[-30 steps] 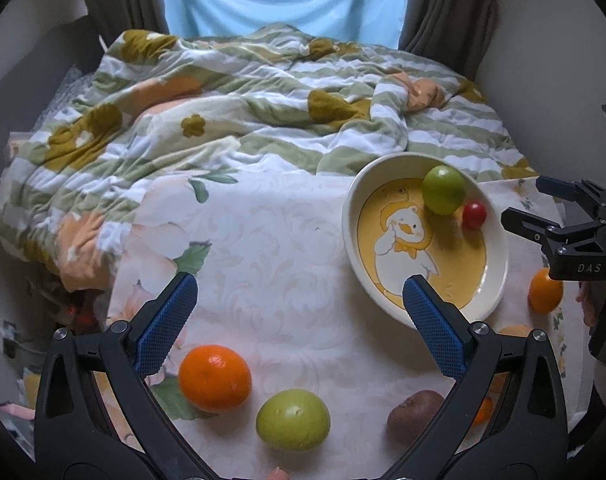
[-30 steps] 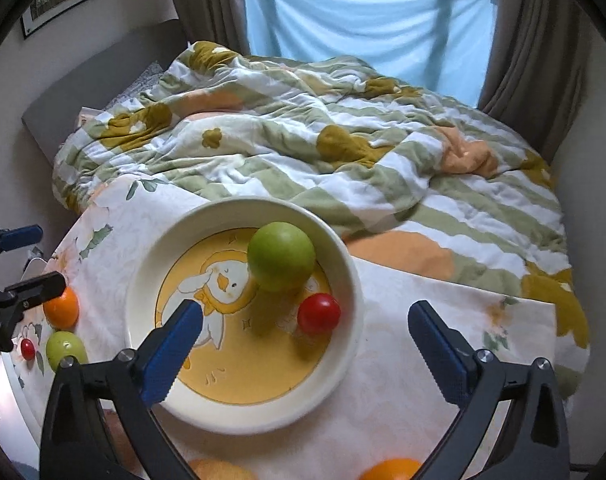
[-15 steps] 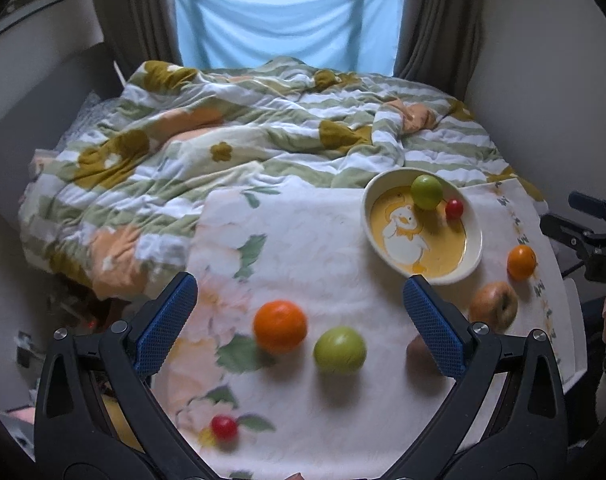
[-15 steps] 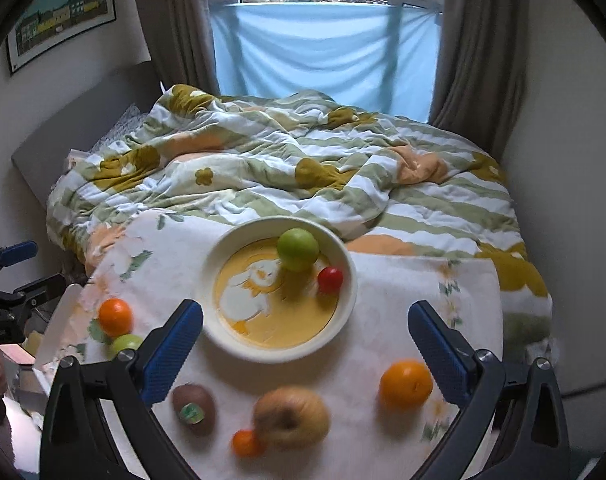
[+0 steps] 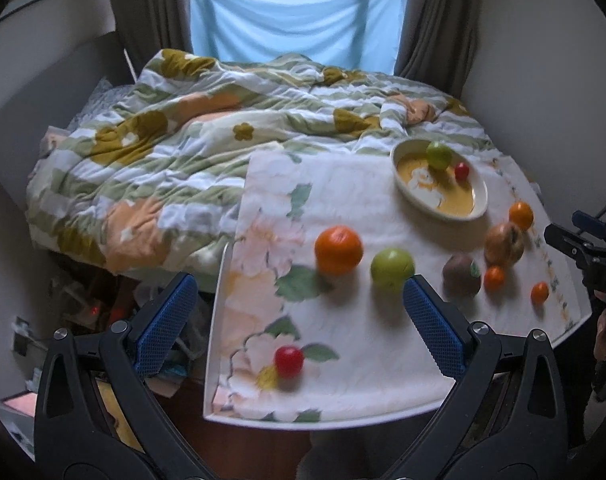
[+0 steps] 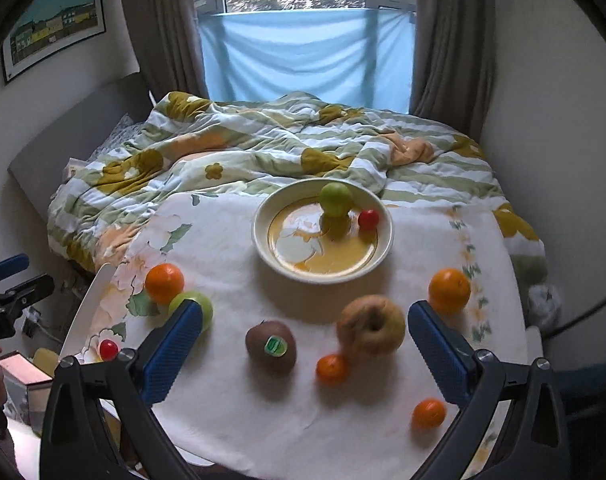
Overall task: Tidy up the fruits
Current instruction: 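Grasp a red tomato with the left tool while the right tool grasps the kiwi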
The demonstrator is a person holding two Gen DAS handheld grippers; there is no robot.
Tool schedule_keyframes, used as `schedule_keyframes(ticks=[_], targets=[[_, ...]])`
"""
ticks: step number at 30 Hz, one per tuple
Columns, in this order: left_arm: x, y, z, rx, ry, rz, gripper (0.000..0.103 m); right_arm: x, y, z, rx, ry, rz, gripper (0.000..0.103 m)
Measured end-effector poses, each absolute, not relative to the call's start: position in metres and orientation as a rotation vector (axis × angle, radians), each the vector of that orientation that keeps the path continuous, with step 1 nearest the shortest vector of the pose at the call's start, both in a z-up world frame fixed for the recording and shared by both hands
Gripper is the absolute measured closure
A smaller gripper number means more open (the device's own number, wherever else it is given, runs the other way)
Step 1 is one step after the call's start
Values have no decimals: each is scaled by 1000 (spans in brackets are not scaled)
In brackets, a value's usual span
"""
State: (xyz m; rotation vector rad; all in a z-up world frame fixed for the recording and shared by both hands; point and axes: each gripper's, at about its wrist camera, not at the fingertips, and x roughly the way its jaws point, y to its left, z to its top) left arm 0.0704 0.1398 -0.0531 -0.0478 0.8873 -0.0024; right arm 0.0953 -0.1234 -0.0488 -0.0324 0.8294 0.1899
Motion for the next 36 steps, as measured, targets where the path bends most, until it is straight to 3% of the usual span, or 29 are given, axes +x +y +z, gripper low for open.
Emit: schedule_keyframes(ticks=[12,14,17,21,32,36], targets=[[50,136,-135,-31,914,-55,0,81,-107,-116,-33,819,213,0],[52,133,-150,-21,939,-59,14,82,-106,-127,-33,826,225,0],[56,133,-168,-22,974,-50,23,87,-105,-142,-39,846,235,0],[57,138,-181,-48,1008,-21,29,92,-102,-153,-46,867,246,1],[61,139,-192,-22,1073,14,62,107,-91,-166,-91,899,275,5],[63,140,-191,-13,1076,9,65,114,-87,-169,-101,912,283,10]])
